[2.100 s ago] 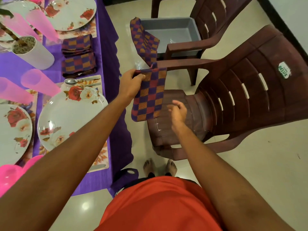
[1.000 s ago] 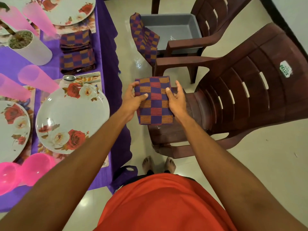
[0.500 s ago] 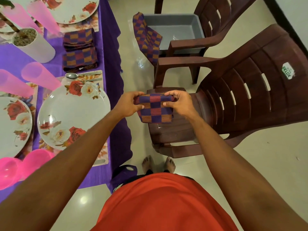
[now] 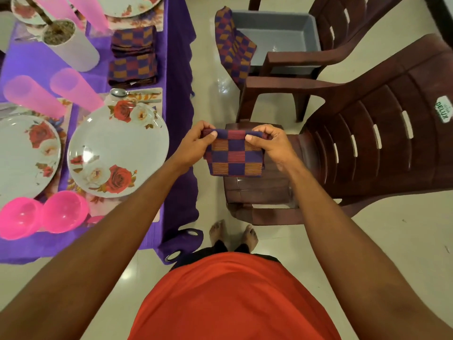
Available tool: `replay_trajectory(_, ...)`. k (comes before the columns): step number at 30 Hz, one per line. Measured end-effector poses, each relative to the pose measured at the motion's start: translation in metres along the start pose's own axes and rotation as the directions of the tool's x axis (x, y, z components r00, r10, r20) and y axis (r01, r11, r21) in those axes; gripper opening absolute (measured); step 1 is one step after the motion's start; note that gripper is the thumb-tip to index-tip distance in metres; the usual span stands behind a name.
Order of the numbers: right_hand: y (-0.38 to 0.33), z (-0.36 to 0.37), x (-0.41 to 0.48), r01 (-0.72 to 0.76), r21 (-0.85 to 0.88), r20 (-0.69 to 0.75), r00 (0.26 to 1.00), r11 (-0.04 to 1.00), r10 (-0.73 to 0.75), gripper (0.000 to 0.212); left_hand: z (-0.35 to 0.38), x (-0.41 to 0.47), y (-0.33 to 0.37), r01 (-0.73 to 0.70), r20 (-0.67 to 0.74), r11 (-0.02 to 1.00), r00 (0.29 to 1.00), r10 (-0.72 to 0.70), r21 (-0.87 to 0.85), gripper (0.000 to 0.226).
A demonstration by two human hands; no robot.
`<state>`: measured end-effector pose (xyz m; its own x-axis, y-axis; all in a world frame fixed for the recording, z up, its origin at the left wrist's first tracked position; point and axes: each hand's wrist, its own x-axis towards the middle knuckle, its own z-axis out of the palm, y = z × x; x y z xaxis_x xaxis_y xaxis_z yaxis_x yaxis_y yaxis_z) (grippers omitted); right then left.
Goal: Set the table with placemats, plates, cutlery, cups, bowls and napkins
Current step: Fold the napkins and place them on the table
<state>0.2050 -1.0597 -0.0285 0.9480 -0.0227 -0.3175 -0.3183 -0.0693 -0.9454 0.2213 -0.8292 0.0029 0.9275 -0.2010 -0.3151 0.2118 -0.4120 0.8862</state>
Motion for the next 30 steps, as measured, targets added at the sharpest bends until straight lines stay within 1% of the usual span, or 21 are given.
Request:
replay_trajectory(2,-0.005,0.008,-0.003,-0.01,0.086,0.0,1.0,0.996,0.01,0.014,0.005,-0.006,-0.001,0.046,-0.136,0.993,0.989,-0.061,-0.112,0.015)
replay_trajectory(3,-0.008,0.015,-0.004,-0.006,0.111,-0.008,1.0,0.994,0.007,0.016,0.008,-0.011,0.0,0.073,-0.195,0.984,0.975,-0.105,-0.163,0.019)
replay_trajectory(5,-0.015,0.032,-0.006,0.023,0.127,-0.036,0.999,0.992,-0.018,0.016,0.015,-0.018,0.001,0.109,-0.269,0.964,0.947,-0.175,-0.244,0.027)
replay_trajectory(7,-0.021,0.051,-0.011,0.061,0.104,-0.07,0.996,0.993,-0.053,0.014,0.018,-0.026,-0.004,0.125,-0.348,0.963,0.915,-0.204,-0.237,0.03)
replay_trajectory(10,-0.028,0.076,-0.018,0.107,0.04,-0.09,0.991,0.993,-0.103,0.013,0.003,-0.035,-0.014,0.085,-0.483,0.988,0.865,-0.139,-0.131,0.028)
replay_trajectory(12,-0.034,0.092,-0.022,0.108,0.01,-0.068,0.992,0.994,-0.107,0.013,-0.018,-0.04,-0.022,0.052,-0.501,0.993,0.86,-0.097,-0.102,0.023)
replay_trajectory(15,-0.046,0.121,-0.03,0.128,-0.011,-0.001,0.992,0.992,-0.128,0.02,-0.058,-0.052,-0.037,0.021,-0.497,0.991,0.864,-0.084,-0.132,0.024)
replay_trajectory(19,-0.063,0.181,-0.051,0.132,-0.03,0.129,0.984,0.991,-0.127,0.033,-0.122,-0.075,-0.065,-0.031,-0.459,0.99,0.887,-0.037,-0.139,0.02)
replay_trajectory(21,-0.07,0.219,-0.062,0.121,-0.051,0.175,0.978,0.991,-0.11,0.038,-0.161,-0.092,-0.086,-0.083,-0.455,0.99,0.89,0.023,-0.112,0.018)
replay_trajectory(24,-0.073,0.287,-0.079,0.108,0.003,0.161,0.981,0.994,-0.107,0.037,-0.226,-0.119,-0.115,-0.191,-0.472,0.981,0.863,0.18,0.025,0.014)
replay_trajectory(26,-0.071,0.333,-0.088,0.115,0.062,0.141,0.982,0.991,-0.123,0.034,-0.265,-0.135,-0.129,-0.213,-0.479,0.975,0.851,0.216,0.06,0.01)
replay_trajectory(28,-0.067,0.379,-0.096,0.107,0.13,0.111,0.986,0.986,-0.122,0.036,-0.303,-0.153,-0.145,-0.21,-0.48,0.973,0.847,0.228,0.093,0.008)
replay_trajectory(30,-0.065,0.417,-0.102,0.085,0.217,0.085,0.991,0.972,-0.105,0.04,-0.335,-0.17,-0.158,-0.253,-0.473,0.954,0.828,0.3,0.163,0.013)
